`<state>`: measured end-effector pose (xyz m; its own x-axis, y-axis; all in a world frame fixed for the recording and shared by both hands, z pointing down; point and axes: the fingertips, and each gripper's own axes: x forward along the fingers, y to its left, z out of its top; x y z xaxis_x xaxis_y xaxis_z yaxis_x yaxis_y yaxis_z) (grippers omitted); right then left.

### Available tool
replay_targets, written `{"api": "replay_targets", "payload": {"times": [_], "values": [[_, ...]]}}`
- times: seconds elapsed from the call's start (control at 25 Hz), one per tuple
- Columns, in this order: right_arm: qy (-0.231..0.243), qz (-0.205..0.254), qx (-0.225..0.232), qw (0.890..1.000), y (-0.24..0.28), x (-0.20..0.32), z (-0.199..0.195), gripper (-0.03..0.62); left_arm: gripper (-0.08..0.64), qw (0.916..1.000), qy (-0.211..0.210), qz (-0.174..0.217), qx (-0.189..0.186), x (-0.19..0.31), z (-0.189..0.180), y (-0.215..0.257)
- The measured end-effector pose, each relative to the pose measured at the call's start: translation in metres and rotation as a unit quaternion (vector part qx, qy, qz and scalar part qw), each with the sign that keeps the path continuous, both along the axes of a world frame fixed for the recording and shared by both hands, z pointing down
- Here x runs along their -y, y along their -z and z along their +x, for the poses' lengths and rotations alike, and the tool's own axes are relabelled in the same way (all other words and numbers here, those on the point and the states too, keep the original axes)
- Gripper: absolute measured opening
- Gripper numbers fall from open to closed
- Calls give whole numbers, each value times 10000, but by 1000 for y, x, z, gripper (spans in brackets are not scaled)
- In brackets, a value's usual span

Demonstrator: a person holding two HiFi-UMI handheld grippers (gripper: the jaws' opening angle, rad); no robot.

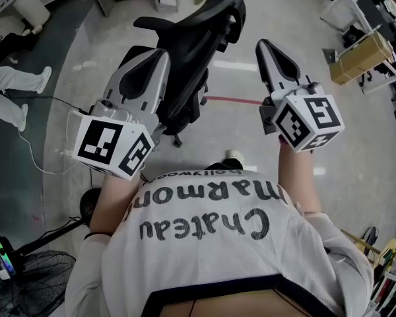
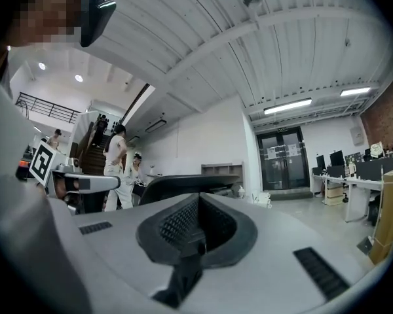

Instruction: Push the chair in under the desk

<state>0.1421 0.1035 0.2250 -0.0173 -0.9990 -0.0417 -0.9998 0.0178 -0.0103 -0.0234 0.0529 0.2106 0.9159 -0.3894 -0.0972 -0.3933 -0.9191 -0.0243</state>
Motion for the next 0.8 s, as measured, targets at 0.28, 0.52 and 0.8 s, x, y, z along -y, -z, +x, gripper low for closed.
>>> {"api": "replay_targets", "payload": {"times": [0.28,0.52,0.8], "values": [[523,75,8,9986,6,45,39,8,20,9978,-155,202,614,-8,22,-12],[1039,9,241,9943,2,77,90,8,152,9823,192,188,1853,-13,66,-43],[1665,-173,462,9848,-21,107,134,8,183,9148,1370,477,3770,5,95,-111]]}}
